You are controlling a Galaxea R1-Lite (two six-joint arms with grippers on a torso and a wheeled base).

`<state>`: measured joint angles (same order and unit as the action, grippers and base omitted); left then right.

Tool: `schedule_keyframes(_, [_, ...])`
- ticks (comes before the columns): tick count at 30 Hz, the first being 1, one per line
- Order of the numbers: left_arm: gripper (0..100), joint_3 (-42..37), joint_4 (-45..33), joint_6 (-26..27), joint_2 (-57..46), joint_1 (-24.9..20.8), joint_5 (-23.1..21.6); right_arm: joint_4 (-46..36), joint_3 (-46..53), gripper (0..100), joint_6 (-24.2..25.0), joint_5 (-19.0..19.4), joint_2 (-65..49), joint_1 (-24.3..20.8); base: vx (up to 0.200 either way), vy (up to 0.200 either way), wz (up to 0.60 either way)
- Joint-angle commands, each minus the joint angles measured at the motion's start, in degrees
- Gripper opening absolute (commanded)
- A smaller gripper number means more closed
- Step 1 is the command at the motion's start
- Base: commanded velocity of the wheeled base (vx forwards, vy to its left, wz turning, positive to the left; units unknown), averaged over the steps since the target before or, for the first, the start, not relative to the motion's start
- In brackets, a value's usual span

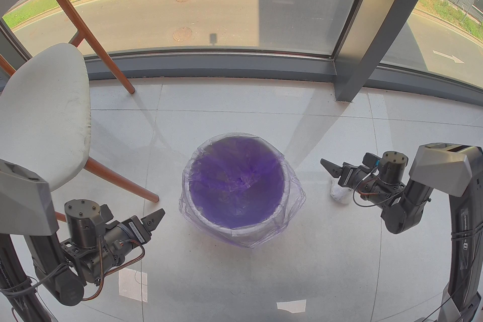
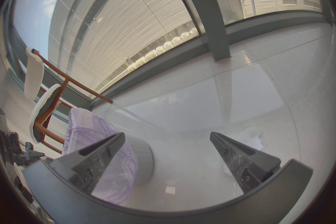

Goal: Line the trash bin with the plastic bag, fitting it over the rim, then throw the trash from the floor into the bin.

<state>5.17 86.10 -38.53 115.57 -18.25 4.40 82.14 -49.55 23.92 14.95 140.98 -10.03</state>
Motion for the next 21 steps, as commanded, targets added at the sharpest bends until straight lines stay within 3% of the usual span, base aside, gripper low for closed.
schedule_keyframes(1, [100,-5.08,-0.85,0.04,-16.16,-1.88,-0.01,-23.25,-1.33,100,-1.07,2.11,-18.46,4.67,0.000,0.000,0.00])
schedule_keyframes(5, [100,-2.27,-7.00,0.39,-25.65,-2.58,0.08,-39.60,-9.42,100,-6.16,4.48,-21.01,9.42,0.000,0.000,0.00])
schedule_keyframes(11, [100,5.38,-23.52,1.88,-40.51,-5.13,0.17,-41.89,-16.19,100,-14.60,4.48,-12.75,14.87,0.000,0.000,0.00])
schedule_keyframes(14, [100,4.67,-23.70,2.85,-41.65,-5.48,0.35,-42.41,-17.77,100,-18.73,4.83,-8.45,16.71,0.000,0.000,0.00])
schedule_keyframes(16, [100,3.80,-23.17,5.58,-42.00,-5.48,0.43,-42.15,-19.70,100,-21.28,4.83,-4.49,17.68,0.000,0.000,0.00])
schedule_keyframes(17, [100,2.74,-21.77,9.53,-42.79,-5.04,0.43,-41.80,-22.25,100,-23.57,4.92,-0.80,18.21,0.000,0.000,0.00])
schedule_keyframes(20, [100,2.30,-20.89,11.46,-44.11,-3.64,0.43,-42.33,-24.10,100,-23.92,4.92,0.87,18.21,0.000,0.000,0.00])
schedule_keyframes(21, [100,2.13,-20.98,11.99,-45.78,-0.91,0.17,-42.41,-25.59,100,-23.92,5.01,2.37,17.94,0.000,0.000,0.00])
